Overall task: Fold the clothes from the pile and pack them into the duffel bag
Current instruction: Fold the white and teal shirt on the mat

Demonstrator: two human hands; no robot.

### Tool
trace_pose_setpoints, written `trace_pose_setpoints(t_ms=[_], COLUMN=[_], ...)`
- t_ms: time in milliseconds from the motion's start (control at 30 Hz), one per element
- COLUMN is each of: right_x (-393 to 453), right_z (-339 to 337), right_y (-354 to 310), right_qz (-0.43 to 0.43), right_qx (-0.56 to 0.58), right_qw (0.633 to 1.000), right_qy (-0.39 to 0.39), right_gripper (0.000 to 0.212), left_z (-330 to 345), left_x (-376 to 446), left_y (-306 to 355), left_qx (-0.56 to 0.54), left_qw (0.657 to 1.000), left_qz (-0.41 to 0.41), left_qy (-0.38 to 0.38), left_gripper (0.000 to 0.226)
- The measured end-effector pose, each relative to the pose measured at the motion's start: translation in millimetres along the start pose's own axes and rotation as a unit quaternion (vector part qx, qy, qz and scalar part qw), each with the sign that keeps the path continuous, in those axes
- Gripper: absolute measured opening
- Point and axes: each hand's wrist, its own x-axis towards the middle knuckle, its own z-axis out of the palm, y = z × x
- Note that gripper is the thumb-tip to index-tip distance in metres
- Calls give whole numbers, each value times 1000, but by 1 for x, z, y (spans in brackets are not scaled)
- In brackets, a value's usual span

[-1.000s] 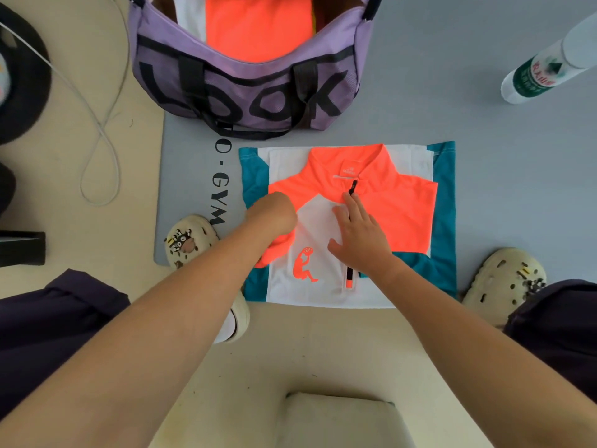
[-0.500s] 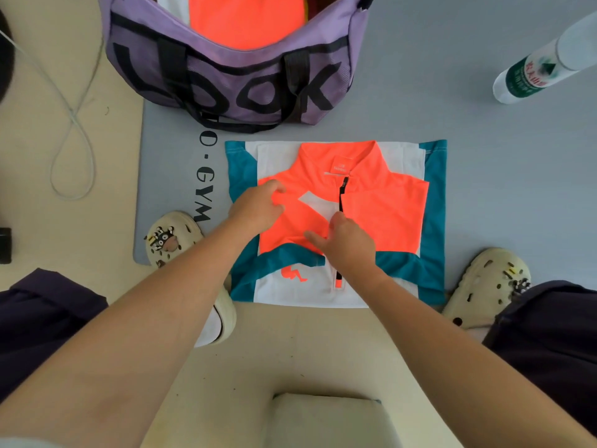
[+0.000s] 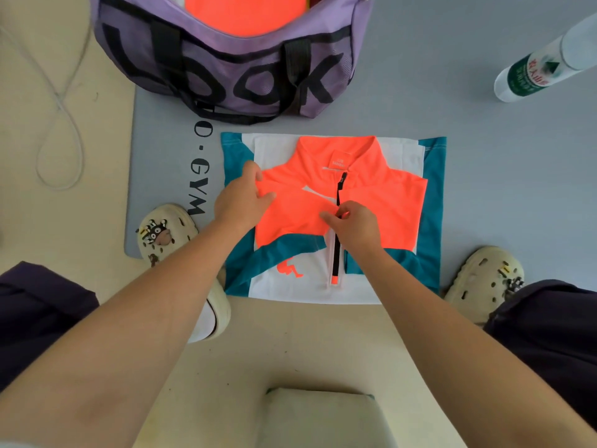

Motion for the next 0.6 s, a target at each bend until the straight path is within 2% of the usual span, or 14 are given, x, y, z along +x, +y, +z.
trace_pose_setpoints(t_ms=[67, 133, 267, 333, 467, 600], right_x=[-2, -5, -9, -12, -22, -27], right_z=[5, 9, 6, 5, 10, 19], right_y=[2, 3, 1, 2, 8, 10], right_qz=[1, -19, -43, -19, 35, 63], right_qx=[-57, -68, 66, 55, -120, -156], right_qw=[998, 996, 996, 998, 991, 983], right_qy=[-35, -52, 43, 32, -42, -71], right_gripper=[25, 15, 11, 20, 40, 46], left_z=[6, 14, 24, 27, 31, 29], left_x=[-13, -28, -47, -50, -48, -46], left_y=[0, -3, -11, -13, -12, -18], left_qx=[5, 9, 35, 18, -39, -62], left_qw=[999, 995, 985, 986, 994, 994], left_qz=[-4, -2, 8, 1, -34, -59], left_qy=[-31, -104, -170, -168, -93, -65], left_gripper=[24, 25, 19, 20, 17, 18])
